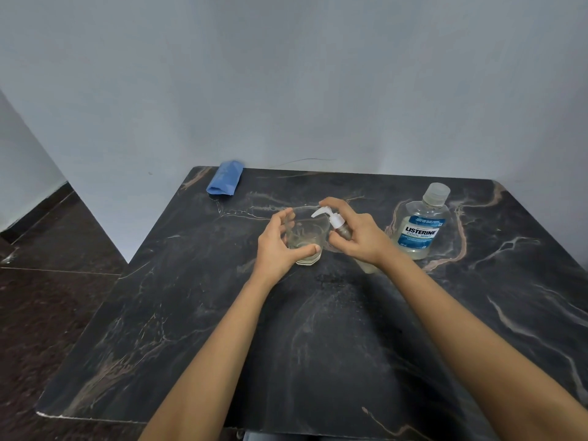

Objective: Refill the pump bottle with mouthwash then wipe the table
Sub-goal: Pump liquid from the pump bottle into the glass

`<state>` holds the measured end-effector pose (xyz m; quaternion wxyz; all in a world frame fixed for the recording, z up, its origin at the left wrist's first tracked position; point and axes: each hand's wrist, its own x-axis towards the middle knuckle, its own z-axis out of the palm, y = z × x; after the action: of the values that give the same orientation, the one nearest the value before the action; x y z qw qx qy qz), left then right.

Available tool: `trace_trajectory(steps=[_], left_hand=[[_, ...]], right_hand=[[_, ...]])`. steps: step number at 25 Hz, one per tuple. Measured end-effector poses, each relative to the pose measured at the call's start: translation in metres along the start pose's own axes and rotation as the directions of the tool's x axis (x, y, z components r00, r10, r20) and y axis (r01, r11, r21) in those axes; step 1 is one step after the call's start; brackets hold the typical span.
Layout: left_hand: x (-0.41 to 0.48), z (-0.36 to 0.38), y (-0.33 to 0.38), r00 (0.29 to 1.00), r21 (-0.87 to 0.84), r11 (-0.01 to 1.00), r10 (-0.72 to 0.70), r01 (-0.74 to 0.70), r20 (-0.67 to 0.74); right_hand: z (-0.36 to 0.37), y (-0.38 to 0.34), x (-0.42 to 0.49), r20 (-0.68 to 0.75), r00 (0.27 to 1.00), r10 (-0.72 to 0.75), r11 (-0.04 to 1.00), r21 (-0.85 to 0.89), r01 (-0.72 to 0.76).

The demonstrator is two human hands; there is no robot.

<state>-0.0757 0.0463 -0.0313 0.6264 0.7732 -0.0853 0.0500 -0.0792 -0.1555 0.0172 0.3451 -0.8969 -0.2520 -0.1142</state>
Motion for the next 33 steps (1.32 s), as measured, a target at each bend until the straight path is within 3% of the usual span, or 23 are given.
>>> trace_trajectory(steps=[13,33], left_hand=[[0.001,0.001,-0.002,1.000,-0.005,1.000,-0.011,0.011,0.012],[0.000,0.000,-0.004,1.000,-0.007,1.000,-0.017,0.017,0.012]], right_hand=[[0.008,0.007,-0.003,-0.074,0.997,0.022,0.997,-0.074,-0.027],[0.011,0.004,-0.001,-0.039,0.999,-0.025,0.989,-0.145,0.019]])
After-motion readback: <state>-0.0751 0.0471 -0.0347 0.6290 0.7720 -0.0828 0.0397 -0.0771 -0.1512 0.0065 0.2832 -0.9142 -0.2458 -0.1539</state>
